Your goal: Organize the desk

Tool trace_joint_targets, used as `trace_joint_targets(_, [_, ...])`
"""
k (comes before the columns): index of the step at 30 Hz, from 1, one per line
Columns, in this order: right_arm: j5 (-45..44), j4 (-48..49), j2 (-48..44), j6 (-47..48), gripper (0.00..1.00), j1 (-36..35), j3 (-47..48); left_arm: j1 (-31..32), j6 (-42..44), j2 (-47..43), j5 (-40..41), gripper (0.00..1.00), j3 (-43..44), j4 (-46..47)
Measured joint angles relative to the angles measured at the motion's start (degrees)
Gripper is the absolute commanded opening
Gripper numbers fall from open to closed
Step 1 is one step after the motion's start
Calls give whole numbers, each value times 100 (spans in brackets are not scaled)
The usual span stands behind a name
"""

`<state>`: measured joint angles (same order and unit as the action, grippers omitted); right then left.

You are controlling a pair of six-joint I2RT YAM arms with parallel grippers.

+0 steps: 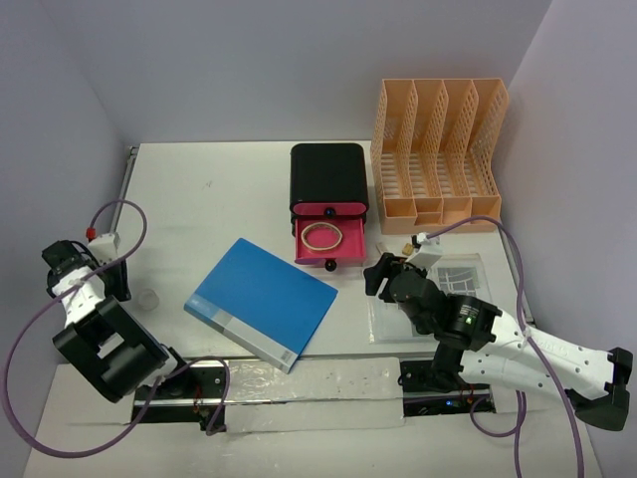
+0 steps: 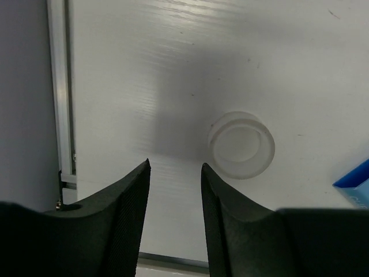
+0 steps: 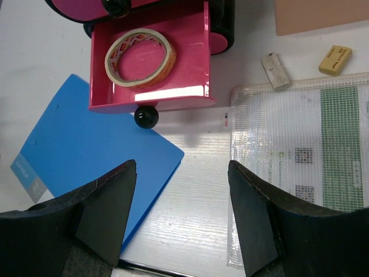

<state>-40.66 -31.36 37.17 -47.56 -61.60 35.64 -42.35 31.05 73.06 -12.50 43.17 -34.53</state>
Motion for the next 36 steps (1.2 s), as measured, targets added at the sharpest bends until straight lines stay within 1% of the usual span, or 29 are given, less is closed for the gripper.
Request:
trace_joint_targets(4, [0,-31,-1,-57,72,2,0,-38,148,9,-208,46,-178,21])
trace_joint_targets(10, [-2,-82,6,-102,72,2,7,-48,174,184,-608,46,-203,38])
trace_joint_targets(12, [-2,-91,35,-103,71,4,21,-47,166,278,-666,44,-202,85])
trace_joint_targets(19, [-11,-142,173,-101,72,4,213,-12,119,1008,-812,25,-163,316])
trace_joint_targets(20, [-16,-150,172,-101,72,4,231,9,103,1025,-804,20,-159,398])
trace_joint_targets(21, [-20,-155,170,-101,72,4,246,40,96,1035,-775,11,-172,471])
trace_joint_targets(22, [-24,-170,170,-99,72,4,267,75,94,1032,-758,3,-199,559])
trace_joint_targets(23, [-29,-173,170,-101,72,4,277,101,100,1027,-752,0,-202,591])
trace_joint_targets(28, [-49,-188,170,-101,72,4,306,141,106,1003,-809,0,-205,623])
trace_joint_targets(30, [-58,-194,170,-102,71,4,306,176,100,933,-956,0,-174,496])
trace_joint_targets(33, [-82,-195,170,-104,72,4,306,484,-11,485,-1175,0,-46,232])
trace_joint_targets(35, [-90,-186,170,-103,72,6,306,1117,-171,19,-1157,0,179,165])
trace_joint_targets(36, [-90,-178,172,-103,72,13,304,1543,-270,-203,-1130,0,337,167])
